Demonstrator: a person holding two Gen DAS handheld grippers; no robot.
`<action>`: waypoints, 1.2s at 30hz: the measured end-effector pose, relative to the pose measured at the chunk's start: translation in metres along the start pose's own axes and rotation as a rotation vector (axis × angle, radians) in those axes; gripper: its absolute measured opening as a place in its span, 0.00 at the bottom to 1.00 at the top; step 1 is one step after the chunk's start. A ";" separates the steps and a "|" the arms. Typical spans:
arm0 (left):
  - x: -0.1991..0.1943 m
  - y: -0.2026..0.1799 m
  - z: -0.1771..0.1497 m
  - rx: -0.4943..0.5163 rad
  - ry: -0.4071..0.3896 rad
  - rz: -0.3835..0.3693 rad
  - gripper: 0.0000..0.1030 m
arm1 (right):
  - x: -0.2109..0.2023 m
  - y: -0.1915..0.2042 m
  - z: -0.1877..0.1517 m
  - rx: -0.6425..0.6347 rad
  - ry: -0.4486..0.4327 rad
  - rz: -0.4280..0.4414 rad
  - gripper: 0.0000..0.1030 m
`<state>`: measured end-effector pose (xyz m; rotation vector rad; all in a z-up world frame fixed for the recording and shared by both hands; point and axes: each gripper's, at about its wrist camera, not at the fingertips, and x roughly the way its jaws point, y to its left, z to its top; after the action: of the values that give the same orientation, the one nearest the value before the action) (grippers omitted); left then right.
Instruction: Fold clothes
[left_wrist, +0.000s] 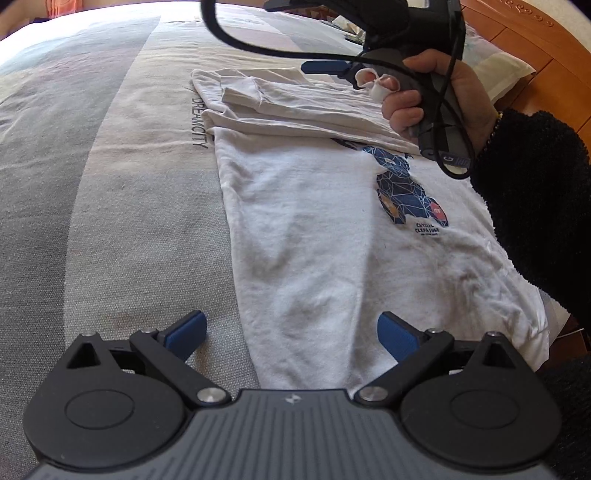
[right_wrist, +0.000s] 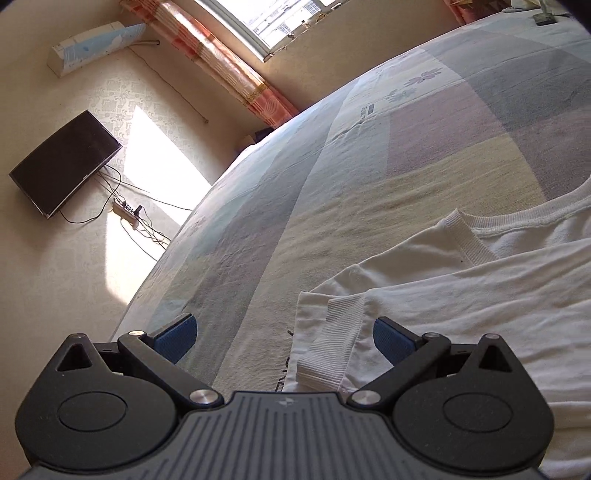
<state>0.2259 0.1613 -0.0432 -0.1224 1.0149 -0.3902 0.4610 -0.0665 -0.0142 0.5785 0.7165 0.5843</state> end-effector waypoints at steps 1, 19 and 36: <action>0.001 0.000 0.001 0.003 0.000 0.000 0.96 | -0.011 -0.001 0.005 -0.003 -0.023 -0.005 1.00; 0.008 0.005 0.018 0.010 0.002 0.100 0.96 | -0.128 -0.095 0.002 -0.152 -0.119 -0.601 1.00; 0.003 -0.016 0.080 0.078 -0.142 0.091 0.96 | -0.132 -0.051 -0.069 -0.430 0.133 -0.630 1.00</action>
<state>0.2902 0.1391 0.0012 -0.0334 0.8607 -0.3329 0.3436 -0.1697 -0.0337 -0.0973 0.8183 0.1735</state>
